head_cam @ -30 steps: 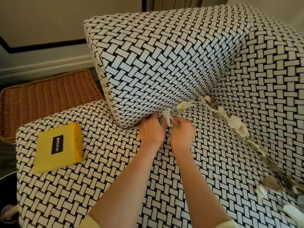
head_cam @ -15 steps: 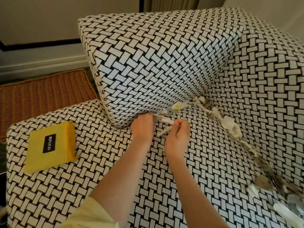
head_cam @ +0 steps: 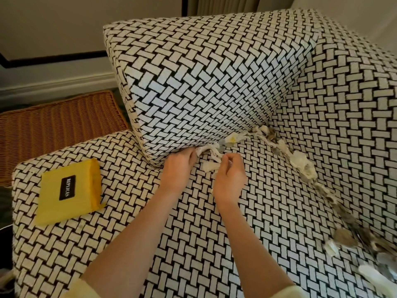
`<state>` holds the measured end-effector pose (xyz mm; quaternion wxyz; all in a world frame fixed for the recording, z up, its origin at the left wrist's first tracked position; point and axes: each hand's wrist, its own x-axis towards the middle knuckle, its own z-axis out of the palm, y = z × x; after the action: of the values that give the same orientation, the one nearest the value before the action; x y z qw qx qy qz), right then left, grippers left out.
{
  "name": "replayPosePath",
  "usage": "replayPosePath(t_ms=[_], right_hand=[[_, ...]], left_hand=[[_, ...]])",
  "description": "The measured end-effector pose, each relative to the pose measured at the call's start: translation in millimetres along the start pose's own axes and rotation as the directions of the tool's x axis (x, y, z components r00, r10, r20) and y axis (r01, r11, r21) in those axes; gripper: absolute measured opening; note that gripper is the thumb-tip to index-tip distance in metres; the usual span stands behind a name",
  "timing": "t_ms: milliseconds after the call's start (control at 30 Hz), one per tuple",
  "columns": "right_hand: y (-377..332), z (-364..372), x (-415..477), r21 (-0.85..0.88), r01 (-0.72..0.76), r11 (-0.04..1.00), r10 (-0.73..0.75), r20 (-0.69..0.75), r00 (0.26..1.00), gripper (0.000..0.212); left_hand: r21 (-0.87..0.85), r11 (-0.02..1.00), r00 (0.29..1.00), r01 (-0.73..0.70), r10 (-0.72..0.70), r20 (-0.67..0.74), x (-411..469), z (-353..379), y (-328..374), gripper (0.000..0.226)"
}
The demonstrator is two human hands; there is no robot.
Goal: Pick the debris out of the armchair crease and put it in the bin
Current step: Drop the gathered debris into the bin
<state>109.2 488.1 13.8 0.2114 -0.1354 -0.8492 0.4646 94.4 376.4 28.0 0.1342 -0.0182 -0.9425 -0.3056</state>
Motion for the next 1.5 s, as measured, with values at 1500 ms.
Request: replayPosePath(t_ms=[1500], right_hand=[[-59.1,10.0,-28.4,0.572,-0.7,0.428,0.443,0.542,0.714,0.019]], left_hand=[[-0.402,0.894,0.98,0.198,-0.185,0.07,-70.5,-23.0,21.4,0.017]])
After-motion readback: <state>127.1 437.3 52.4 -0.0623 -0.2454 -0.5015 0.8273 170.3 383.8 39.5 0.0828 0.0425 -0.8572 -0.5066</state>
